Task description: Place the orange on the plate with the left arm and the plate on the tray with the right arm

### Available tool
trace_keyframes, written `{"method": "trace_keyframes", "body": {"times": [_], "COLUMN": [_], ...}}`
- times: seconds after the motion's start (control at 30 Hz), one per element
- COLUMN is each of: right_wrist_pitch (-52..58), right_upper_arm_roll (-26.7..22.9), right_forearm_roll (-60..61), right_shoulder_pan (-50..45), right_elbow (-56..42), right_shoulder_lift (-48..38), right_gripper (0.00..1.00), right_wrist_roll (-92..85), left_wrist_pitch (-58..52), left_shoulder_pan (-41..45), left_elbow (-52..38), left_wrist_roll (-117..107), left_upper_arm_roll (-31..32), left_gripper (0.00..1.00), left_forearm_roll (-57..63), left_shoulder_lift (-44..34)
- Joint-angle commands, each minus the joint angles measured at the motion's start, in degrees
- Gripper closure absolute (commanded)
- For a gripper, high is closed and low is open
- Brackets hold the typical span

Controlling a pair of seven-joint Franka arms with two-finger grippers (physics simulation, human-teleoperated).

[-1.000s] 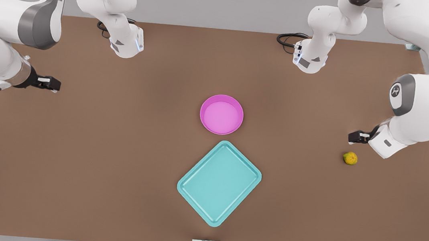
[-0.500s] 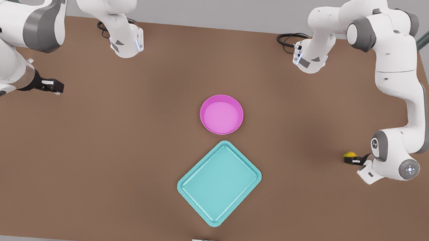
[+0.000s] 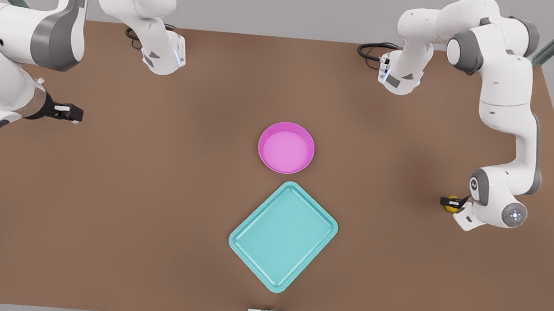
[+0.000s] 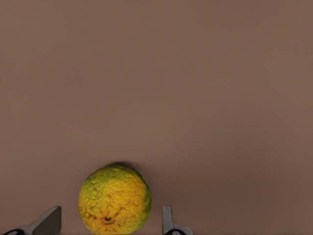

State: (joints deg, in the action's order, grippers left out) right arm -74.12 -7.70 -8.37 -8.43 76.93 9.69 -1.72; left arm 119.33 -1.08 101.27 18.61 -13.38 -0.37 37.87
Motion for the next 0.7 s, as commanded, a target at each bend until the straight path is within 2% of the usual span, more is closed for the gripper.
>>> {"method": "trace_keyframes", "body": {"times": [0.0,0.27,0.3,0.33,0.43,0.53,0.6,0.67], "right_wrist_pitch": [0.0,-0.1,-0.1,-0.1,0.0,-0.1,-0.1,-0.1], "right_upper_arm_roll": [0.0,0.0,0.0,0.0,0.0,0.0,0.0,0.0], "right_forearm_roll": [0.0,0.1,0.1,0.1,0.1,0.1,0.1,0.1], "right_shoulder_pan": [0.0,0.0,0.0,0.0,0.0,0.0,0.0,0.1], "right_elbow": [0.0,0.0,-0.1,-0.1,-0.1,-0.1,-0.1,-0.1], "right_shoulder_lift": [0.0,0.4,0.4,0.4,0.5,0.9,0.9,0.9], "right_gripper": [0.00,0.00,0.00,0.00,0.00,0.00,0.00,0.00], "right_wrist_roll": [0.0,0.0,0.0,0.0,0.0,0.0,0.0,-0.2], "left_wrist_pitch": [2.6,3.1,3.1,3.1,3.1,2.3,2.2,-2.1], "left_shoulder_pan": [-0.1,-0.2,-0.2,-0.2,-0.2,-0.2,-0.2,0.6], "left_elbow": [0.0,0.1,0.1,0.1,0.1,0.1,0.1,0.0], "left_wrist_roll": [5.4,5.0,4.9,4.8,4.8,4.1,3.4,-2.9], "left_upper_arm_roll": [-0.1,-0.1,-0.1,-0.1,-0.1,-0.1,-0.1,1.0], "left_gripper": [0.00,0.00,0.08,0.22,0.27,0.41,0.42,0.41], "left_forearm_roll": [0.0,-0.2,-0.2,-0.2,-0.2,-0.2,-0.4,-0.5], "left_shoulder_lift": [0.5,1.9,1.9,1.9,1.9,1.4,0.9,-3.0]}}
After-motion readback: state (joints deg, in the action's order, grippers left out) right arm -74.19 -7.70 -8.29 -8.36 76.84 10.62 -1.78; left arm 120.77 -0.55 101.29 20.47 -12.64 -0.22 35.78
